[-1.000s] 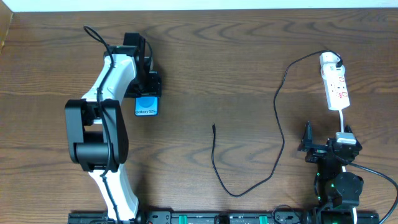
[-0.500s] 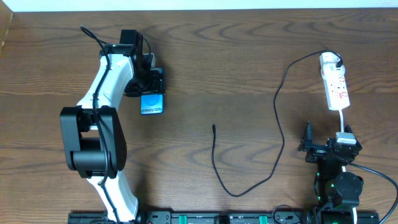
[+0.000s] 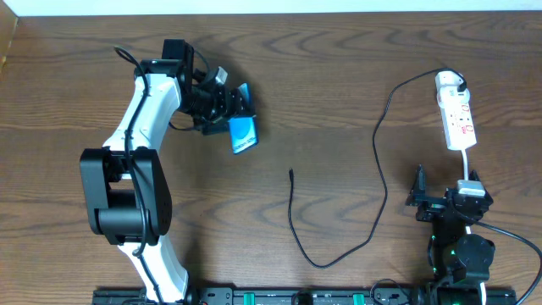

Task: Plug charger to phone and switch on socket
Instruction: 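Lift the phone with the left gripper and tilt it upright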

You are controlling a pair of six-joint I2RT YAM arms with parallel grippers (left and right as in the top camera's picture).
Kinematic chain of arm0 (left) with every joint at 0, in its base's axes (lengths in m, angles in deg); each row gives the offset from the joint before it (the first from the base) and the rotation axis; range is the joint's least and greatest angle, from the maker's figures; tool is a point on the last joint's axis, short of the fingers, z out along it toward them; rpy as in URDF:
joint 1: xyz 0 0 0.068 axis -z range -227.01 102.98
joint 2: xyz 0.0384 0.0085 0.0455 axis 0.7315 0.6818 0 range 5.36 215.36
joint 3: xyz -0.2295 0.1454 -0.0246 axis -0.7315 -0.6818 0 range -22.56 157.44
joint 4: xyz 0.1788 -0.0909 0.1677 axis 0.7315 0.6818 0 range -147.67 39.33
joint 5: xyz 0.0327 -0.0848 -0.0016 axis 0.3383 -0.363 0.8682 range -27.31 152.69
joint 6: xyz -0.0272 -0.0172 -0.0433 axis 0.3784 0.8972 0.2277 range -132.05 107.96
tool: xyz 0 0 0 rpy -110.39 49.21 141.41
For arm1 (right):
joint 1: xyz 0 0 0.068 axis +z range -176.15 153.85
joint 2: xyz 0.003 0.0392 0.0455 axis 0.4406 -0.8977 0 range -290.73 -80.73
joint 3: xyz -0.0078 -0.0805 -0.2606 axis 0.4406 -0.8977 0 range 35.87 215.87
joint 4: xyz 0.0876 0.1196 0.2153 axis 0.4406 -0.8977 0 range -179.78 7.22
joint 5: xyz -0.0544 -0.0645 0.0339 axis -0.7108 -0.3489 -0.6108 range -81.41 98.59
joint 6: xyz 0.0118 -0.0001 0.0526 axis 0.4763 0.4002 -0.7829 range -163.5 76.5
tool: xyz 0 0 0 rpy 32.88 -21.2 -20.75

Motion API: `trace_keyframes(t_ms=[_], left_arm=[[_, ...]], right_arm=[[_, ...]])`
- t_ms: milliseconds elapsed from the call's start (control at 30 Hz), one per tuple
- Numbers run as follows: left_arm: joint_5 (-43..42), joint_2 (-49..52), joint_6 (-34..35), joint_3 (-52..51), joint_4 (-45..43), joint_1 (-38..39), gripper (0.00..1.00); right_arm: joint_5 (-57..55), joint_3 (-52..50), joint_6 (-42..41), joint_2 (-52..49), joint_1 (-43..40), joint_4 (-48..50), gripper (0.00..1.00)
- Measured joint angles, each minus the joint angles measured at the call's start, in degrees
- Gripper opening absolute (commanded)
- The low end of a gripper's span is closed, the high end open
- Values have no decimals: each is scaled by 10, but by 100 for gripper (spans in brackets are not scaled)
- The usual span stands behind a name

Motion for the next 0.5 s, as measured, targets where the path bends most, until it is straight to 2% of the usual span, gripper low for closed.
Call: trace_keyframes(t_ms=[233, 500], left_arm=[[-146, 0, 92, 0, 0, 0, 8], [-242, 0, 248, 0, 0, 0, 8]], right_arm=[[0, 0, 0, 0, 0, 0, 99], [0, 0, 0, 0, 0, 0, 99]])
